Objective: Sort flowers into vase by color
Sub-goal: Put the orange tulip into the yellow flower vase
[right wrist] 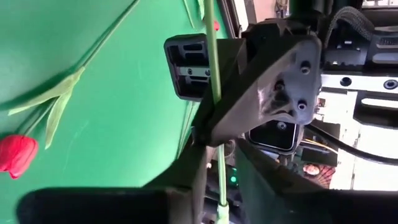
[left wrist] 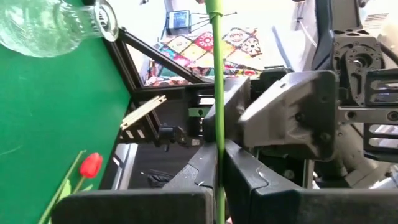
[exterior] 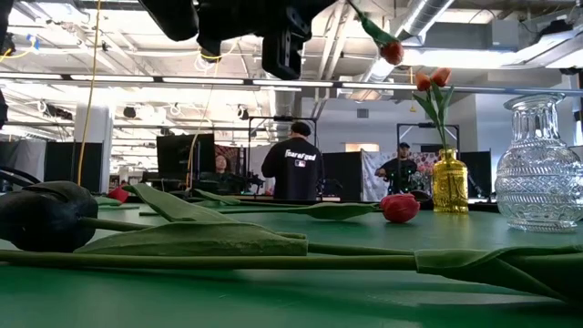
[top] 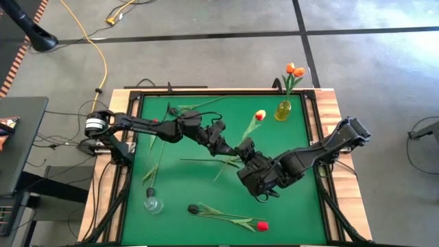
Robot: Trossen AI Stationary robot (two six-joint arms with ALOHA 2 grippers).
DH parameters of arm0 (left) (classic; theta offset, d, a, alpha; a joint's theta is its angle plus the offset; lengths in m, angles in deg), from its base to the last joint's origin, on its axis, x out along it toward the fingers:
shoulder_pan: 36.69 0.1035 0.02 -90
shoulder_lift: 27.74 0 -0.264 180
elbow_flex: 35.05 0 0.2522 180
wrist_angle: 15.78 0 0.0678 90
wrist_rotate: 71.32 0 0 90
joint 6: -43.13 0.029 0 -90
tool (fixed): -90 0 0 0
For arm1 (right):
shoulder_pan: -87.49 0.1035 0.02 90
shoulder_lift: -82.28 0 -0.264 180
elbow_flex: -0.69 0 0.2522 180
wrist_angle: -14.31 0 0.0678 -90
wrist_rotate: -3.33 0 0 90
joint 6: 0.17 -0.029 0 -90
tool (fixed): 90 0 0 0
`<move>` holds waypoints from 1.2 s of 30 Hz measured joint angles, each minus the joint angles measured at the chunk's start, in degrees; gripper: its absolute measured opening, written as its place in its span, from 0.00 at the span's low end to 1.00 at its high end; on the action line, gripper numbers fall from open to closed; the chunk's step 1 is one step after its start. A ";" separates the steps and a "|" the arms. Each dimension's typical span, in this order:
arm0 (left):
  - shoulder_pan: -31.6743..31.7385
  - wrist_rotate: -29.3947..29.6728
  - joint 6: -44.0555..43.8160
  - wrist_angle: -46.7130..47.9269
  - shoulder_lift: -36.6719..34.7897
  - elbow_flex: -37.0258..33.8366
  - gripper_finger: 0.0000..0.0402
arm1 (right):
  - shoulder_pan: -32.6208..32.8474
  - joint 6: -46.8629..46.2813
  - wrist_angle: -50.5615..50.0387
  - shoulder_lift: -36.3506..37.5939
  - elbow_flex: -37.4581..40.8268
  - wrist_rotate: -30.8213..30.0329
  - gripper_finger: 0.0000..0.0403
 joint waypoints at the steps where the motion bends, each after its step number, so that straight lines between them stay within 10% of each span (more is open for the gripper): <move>1: 0.02 0.27 0.02 0.00 0.00 0.00 0.00 | 0.00 -0.02 0.04 0.16 0.00 0.02 0.33; 9: 3.58 5.23 4.81 1.22 0.00 0.02 0.00 | 1.39 -15.05 -2.30 2.76 0.00 -0.72 0.56; 23: 7.63 10.67 25.94 -4.35 0.00 0.02 0.00 | 1.79 -64.52 -17.42 15.82 3.38 7.14 0.56; 29: 4.31 10.70 35.16 -9.77 0.00 0.75 0.00 | 5.05 -70.17 4.36 30.29 17.74 -2.47 0.56; 36: -1.04 13.52 55.66 0.77 0.04 9.79 0.00 | 1.04 -51.66 45.90 39.81 32.26 5.28 0.56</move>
